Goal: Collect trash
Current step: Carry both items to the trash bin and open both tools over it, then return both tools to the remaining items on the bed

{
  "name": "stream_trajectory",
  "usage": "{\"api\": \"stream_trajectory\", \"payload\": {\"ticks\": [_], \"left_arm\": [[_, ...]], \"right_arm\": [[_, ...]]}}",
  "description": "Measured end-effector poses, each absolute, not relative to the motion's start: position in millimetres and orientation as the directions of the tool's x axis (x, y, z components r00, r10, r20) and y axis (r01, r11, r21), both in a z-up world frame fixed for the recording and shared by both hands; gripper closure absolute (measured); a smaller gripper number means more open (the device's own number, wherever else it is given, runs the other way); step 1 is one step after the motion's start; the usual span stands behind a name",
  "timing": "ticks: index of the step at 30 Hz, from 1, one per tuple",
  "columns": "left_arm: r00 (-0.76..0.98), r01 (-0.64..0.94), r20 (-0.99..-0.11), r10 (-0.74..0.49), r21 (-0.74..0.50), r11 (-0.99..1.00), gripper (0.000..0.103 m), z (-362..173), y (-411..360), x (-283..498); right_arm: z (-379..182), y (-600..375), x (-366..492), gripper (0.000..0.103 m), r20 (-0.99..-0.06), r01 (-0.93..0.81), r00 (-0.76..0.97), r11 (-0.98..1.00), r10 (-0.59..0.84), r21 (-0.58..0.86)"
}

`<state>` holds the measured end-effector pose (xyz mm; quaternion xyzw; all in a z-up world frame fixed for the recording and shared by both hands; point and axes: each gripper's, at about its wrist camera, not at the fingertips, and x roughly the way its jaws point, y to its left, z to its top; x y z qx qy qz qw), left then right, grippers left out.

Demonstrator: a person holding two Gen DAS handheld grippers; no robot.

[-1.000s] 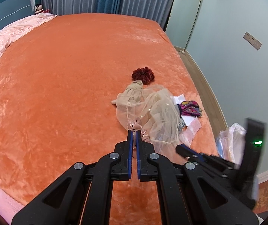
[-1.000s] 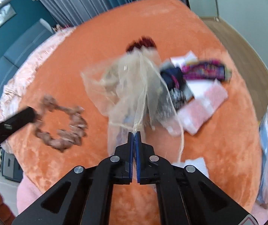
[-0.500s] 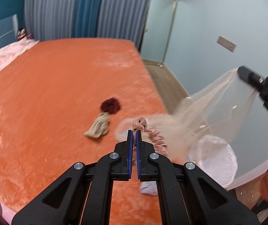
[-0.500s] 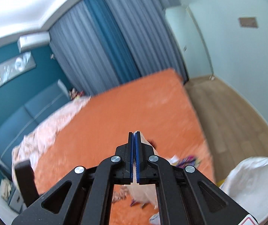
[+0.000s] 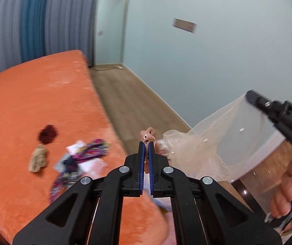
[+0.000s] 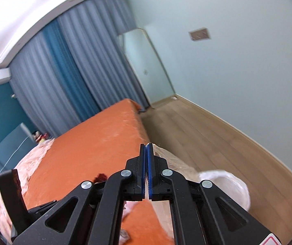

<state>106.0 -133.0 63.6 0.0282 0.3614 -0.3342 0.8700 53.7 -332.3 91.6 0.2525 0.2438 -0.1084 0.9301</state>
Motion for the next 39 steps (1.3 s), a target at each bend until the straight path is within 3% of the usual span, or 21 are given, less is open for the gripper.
{"api": "stream_trajectory", "payload": {"ticks": [10,13,15,19,21,39], "left_arm": [[0.394,0.695,-0.693,-0.604,-0.205,0.689,0.095,31.1,-213.9,91.8],[0.393,0.67,-0.708,-0.586,-0.217,0.71,0.048,25.9,-220.5,94.1],[0.415,0.645,-0.695,-0.587,-0.23,0.728,0.047,26.5,-215.0,94.6],[0.436,0.636,-0.704,-0.56,-0.199,0.745,0.047,25.5,-206.1,94.0],[0.452,0.626,-0.705,-0.546,-0.185,0.758,0.047,24.8,-198.3,94.1],[0.518,0.419,-0.756,-0.401,-0.184,0.889,0.047,-8.9,-78.7,113.4]], "right_arm": [[46.1,-364.8,39.3,0.097,-0.593,0.421,0.797,0.81,-0.117,0.407],[40.2,-367.5,35.7,0.092,-0.613,0.444,0.779,0.805,-0.13,0.394],[38.1,-368.0,34.6,0.089,-0.622,0.446,0.772,0.81,-0.133,0.381],[37.3,-361.1,31.9,0.065,-0.625,0.447,0.766,0.823,-0.15,0.351],[37.0,-355.3,31.7,0.062,-0.627,0.442,0.765,0.83,-0.15,0.341],[3.2,-266.5,64.4,0.06,-0.714,0.29,0.7,0.911,0.006,0.292]]}}
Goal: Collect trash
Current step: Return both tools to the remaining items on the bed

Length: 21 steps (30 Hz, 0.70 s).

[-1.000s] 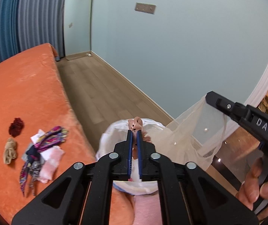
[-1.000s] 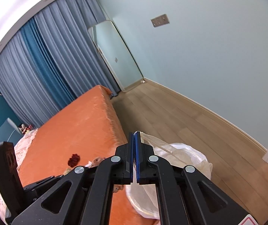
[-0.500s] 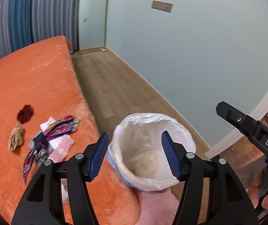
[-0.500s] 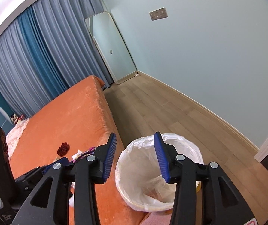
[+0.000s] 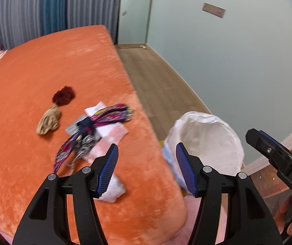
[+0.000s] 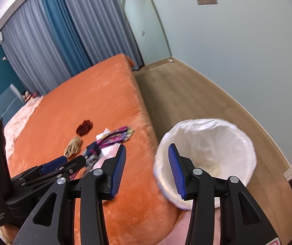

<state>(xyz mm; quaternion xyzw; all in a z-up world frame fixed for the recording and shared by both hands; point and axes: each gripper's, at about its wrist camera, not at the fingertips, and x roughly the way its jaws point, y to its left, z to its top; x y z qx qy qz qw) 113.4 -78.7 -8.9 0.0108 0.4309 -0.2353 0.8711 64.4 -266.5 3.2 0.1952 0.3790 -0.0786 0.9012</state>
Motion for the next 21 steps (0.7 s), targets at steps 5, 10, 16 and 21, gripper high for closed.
{"api": "stream_trajectory", "payload": {"ticks": [5,10,16,21], "left_arm": [[0.518,0.365,-0.769,-0.374,-0.196,0.91,0.047,-18.7,-49.9,118.8],[0.523,0.328,-0.778,-0.349,-0.194,0.925,0.047,-26.5,-25.5,121.0],[0.519,0.254,-0.795,-0.313,-0.207,0.945,0.045,-39.3,7.4,128.0],[0.521,0.206,-0.802,-0.291,-0.213,0.955,0.044,-48.1,31.7,136.1]], "right_arm": [[-10.6,-234.2,74.7,0.06,-0.739,0.24,0.671,0.928,0.052,0.284],[-25.7,-204.6,80.6,0.051,-0.761,0.195,0.642,0.94,0.092,0.279],[-48.5,-171.8,91.6,0.051,-0.794,0.149,0.588,0.945,0.152,0.291],[-68.8,-146.3,102.1,0.051,-0.816,0.116,0.545,0.947,0.191,0.3]]}}
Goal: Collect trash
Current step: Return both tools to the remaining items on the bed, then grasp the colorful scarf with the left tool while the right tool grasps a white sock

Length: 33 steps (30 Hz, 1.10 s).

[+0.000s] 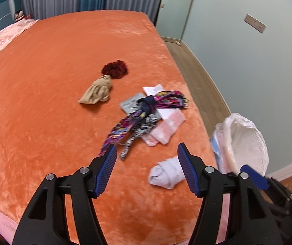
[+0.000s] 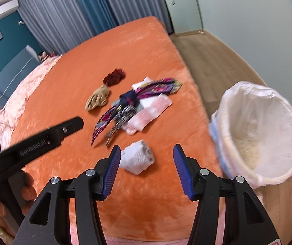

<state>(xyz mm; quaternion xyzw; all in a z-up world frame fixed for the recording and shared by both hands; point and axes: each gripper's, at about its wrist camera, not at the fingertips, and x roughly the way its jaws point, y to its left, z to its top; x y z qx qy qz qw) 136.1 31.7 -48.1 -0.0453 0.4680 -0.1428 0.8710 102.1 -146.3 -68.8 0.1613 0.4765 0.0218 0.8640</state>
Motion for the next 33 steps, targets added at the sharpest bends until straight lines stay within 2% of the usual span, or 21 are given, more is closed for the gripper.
{"api": "stream_trajectory", "payload": {"ticks": [15,19,24,27,31,33], "left_arm": [[0.5,0.13,-0.828,-0.254,-0.218,0.967,0.044,-73.1,74.6,152.8],[0.496,0.128,-0.832,-0.248,-0.212,0.969,0.038,-78.2,77.2,160.3],[0.489,0.15,-0.837,-0.243,-0.194,0.969,0.038,-83.8,69.5,173.4],[0.484,0.173,-0.841,-0.242,-0.179,0.968,0.038,-87.2,56.6,186.5],[0.472,0.204,-0.847,-0.243,-0.163,0.965,0.038,-95.8,35.8,208.0],[0.467,0.214,-0.849,-0.246,-0.161,0.963,0.038,-100.6,27.8,218.3]], "right_arm": [[-130.9,-101.4,139.7,0.051,-0.875,0.105,0.425,0.947,0.234,0.305],[-143.8,-98.5,147.3,0.048,-0.886,0.12,0.401,0.945,0.234,0.304],[-158.3,-97.3,152.8,0.046,-0.893,0.132,0.386,0.944,0.231,0.301],[-163.8,-100.3,154.1,0.054,-0.896,0.145,0.381,0.943,0.226,0.3],[-167.4,-107.3,156.0,0.075,-0.89,0.159,0.383,0.932,0.246,0.326],[-165.0,-108.9,156.4,0.081,-0.884,0.156,0.391,0.928,0.256,0.338]]}}
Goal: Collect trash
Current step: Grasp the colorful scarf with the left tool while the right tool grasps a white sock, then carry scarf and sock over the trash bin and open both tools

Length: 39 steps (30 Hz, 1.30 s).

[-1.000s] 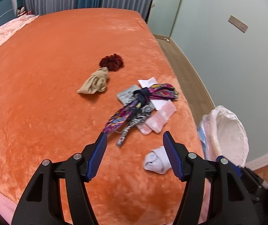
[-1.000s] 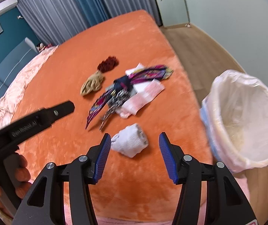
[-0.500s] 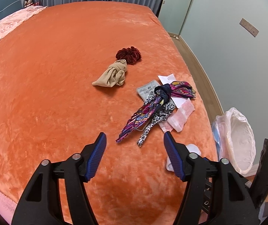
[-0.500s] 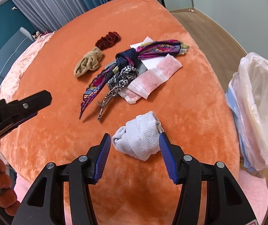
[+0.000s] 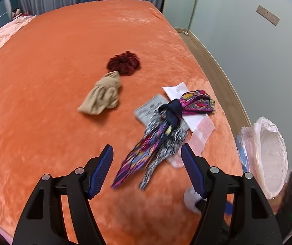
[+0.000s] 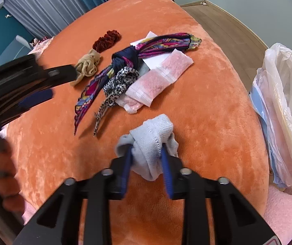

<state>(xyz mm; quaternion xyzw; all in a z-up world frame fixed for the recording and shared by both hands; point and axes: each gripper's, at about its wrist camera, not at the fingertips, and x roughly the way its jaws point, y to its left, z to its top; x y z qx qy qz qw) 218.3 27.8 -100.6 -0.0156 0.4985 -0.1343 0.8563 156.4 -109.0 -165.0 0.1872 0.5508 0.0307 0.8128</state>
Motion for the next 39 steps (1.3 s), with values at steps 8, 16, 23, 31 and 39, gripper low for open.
{"api": "stream_trajectory", "payload": {"ticks": [8,16,23,31,39], "left_arm": [[0.423,0.245,-0.867,-0.263,-0.17,0.955,0.04,-125.2,-13.8,267.5],[0.364,0.262,-0.901,-0.238,-0.146,0.954,0.078,-156.4,-40.2,297.4],[0.431,0.309,-0.867,-0.25,-0.119,0.944,0.09,-129.9,-46.1,280.0],[0.51,0.35,-0.79,-0.34,-0.17,0.921,0.091,-58.0,-52.6,248.1],[0.556,0.444,-0.708,-0.436,-0.191,0.876,0.091,8.7,-86.3,204.8]], "right_arm": [[-149.9,-119.3,157.2,0.083,-0.859,0.156,0.434,0.917,0.271,0.368],[-138.2,-132.0,160.9,0.083,-0.848,0.159,0.462,0.915,0.262,0.37],[-124.5,-144.4,163.6,0.083,-0.827,0.163,0.502,0.912,0.252,0.377],[-76.6,-177.9,155.0,0.083,-0.765,0.184,0.615,0.91,0.189,0.372],[-36.8,-234.2,127.0,0.083,-0.702,0.265,0.707,0.888,0.086,0.376]]}}
